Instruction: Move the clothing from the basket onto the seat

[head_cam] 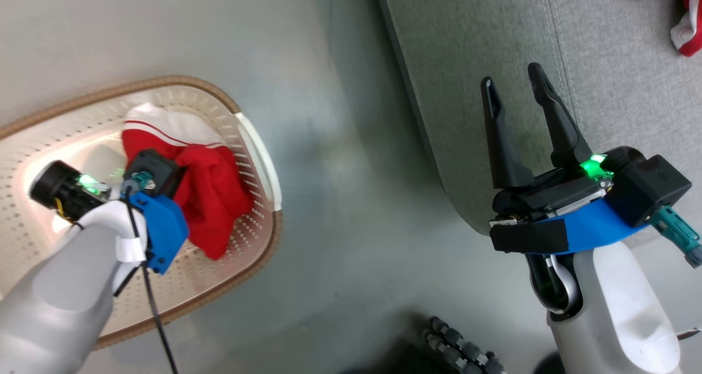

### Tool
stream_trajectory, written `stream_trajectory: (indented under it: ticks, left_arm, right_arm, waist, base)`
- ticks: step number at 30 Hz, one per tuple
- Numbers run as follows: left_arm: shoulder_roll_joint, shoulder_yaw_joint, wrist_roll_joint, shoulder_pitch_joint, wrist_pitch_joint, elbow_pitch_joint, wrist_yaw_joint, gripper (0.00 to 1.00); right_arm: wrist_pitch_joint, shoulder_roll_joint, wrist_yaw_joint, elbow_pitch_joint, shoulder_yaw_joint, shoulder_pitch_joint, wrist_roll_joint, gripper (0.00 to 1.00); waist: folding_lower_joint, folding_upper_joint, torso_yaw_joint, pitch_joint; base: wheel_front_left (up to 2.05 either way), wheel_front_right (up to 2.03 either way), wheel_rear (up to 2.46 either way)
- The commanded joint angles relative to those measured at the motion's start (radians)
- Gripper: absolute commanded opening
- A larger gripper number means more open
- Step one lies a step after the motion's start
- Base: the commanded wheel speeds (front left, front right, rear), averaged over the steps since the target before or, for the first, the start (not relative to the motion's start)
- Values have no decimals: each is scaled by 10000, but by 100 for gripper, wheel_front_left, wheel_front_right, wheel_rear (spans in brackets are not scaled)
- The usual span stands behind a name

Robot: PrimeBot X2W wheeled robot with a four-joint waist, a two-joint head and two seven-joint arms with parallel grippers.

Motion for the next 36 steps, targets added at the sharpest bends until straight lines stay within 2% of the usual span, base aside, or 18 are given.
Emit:
stream_trajectory:
  ticks: [1,7,19,27,36]
  left_arm:
    - [-167,14,-71,-38,-171,96,-5,0]
    - [-1001,-122,-379,218,-818,561,-5,0]
    - [-2649,-455,-1486,1362,-2001,1498,-5,0]
    - [-3268,-719,-1827,1672,-2193,1579,-5,0]
    - [-3583,-932,-2082,1432,-2225,1089,-5,0]
  right_arm:
    - [-49,13,1,26,-107,-99,-172,100]
    - [-46,11,1,213,-393,114,-797,100]
    - [80,7,1,905,-693,834,-1697,100]
    - [502,7,1,861,-763,1554,-1837,100]
    - [824,7,1,720,-793,2139,-1903,100]
  waist:
    - [0,0,334,-428]
    - [0,0,1013,-1642]
    - [0,0,2098,-4748]
    - [0,0,2687,-6261]
    - [0,0,3329,-7368]
  base:
    - [0,0,0]
    - [0,0,0]
    - [0,0,0]
    - [0,0,0]
    - [0,0,0]
